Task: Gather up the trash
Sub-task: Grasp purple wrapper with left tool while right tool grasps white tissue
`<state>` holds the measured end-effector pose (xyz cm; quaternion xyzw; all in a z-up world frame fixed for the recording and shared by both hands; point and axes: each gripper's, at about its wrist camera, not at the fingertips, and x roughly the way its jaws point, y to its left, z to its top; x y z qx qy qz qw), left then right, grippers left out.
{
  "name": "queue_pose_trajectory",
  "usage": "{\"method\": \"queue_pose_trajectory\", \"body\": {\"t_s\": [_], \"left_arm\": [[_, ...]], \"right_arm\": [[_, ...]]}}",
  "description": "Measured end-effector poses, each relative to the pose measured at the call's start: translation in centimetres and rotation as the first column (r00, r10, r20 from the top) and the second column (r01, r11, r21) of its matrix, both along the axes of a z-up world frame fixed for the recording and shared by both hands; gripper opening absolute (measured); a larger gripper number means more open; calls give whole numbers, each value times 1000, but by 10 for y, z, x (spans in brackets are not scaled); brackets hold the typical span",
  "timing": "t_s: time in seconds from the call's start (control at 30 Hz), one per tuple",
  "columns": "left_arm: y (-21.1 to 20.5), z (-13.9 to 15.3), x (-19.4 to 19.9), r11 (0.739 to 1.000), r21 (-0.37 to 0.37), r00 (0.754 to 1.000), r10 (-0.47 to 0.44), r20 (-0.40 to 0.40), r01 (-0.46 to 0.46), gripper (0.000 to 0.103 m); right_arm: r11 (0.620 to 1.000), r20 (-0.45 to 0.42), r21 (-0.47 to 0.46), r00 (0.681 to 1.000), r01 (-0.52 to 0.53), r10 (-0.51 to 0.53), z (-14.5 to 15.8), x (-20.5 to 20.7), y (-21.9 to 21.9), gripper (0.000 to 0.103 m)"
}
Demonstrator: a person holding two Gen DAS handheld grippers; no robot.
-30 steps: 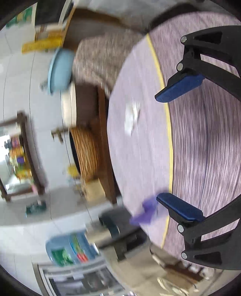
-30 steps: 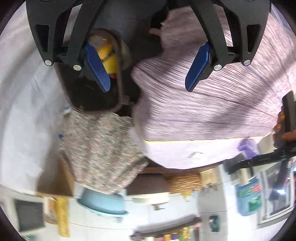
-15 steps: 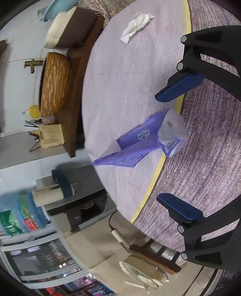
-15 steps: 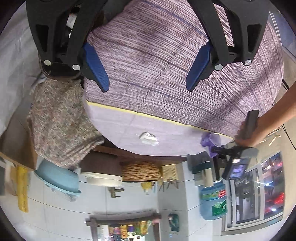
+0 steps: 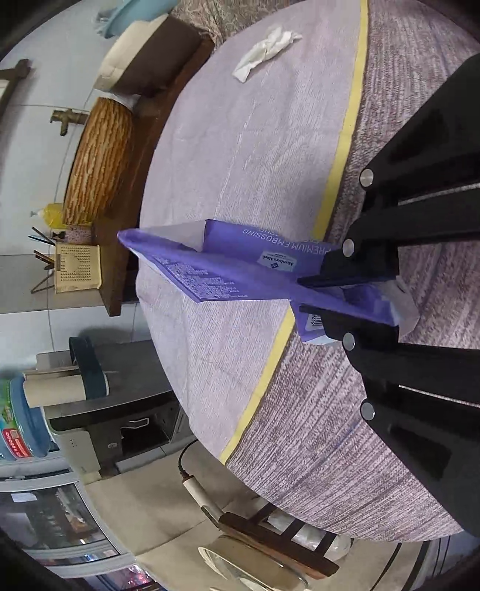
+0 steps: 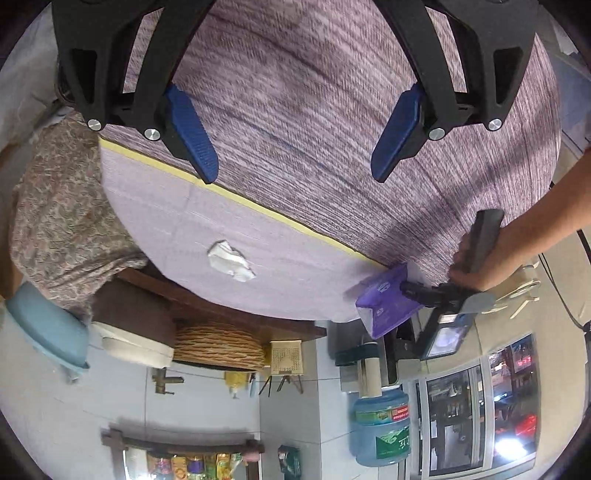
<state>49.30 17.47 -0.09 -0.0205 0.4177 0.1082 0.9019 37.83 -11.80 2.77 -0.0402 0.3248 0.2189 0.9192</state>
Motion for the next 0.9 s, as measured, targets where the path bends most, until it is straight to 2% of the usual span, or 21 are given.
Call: {"method": "queue_pose_trajectory", "body": {"t_s": [0.13, 0.27, 0.47, 0.6, 0.67, 0.77, 0.9], "left_arm": [[6, 12, -26, 998, -57, 998, -37, 56, 40, 9], [-3, 25, -58, 994, -21, 987, -107, 124, 110, 9], [-8, 32, -86, 982, -73, 972, -161, 170, 176, 9], [-12, 33, -101, 976, -72, 963, -191, 189, 207, 9], [-17, 33, -107, 975, -46, 960, -205, 193, 217, 9], [-19, 32, -113, 973, -33, 956, -219, 193, 229, 9], [-18, 28, -120, 971, -45, 956, -221, 194, 234, 9]], "right_arm": [[1000, -59, -1, 998, 0, 0, -10, 48, 13, 84], [999, -118, 24, 992, 41, -38, -23, 93, 18, 84], [990, -164, -67, 978, 123, -132, -47, 161, 23, 84], [977, -173, -143, 968, 159, -182, -55, 200, 28, 84], [969, -167, -187, 967, 160, -192, -59, 217, 33, 84], [954, -167, -248, 962, 170, -215, -67, 240, 39, 72], [938, -150, -295, 961, 182, -234, -70, 249, 41, 57]]}}
